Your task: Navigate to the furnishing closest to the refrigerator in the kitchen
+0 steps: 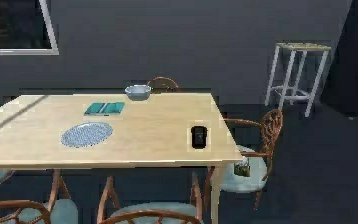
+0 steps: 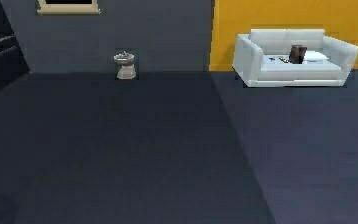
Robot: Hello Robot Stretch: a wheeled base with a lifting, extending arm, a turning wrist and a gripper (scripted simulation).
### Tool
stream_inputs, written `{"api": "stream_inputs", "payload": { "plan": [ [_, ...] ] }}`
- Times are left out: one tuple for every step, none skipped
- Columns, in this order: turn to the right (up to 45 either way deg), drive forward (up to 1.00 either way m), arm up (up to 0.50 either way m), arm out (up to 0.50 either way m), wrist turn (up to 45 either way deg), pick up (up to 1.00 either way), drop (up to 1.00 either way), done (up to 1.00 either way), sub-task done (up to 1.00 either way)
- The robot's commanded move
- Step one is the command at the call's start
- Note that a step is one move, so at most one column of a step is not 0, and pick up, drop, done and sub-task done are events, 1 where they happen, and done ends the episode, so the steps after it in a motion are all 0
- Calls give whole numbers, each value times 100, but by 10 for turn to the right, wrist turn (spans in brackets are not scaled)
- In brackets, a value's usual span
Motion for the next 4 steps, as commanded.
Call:
{"api": "stream_inputs", "payload": {
  "plan": [
    [450,0,0,0,0,0,0,0,0],
    [390,0,0,0,0,0,0,0,0],
    [0,30,0,0,0,0,0,0,0],
    [-300,0,0,0,0,0,0,0,0]
  ]
}}
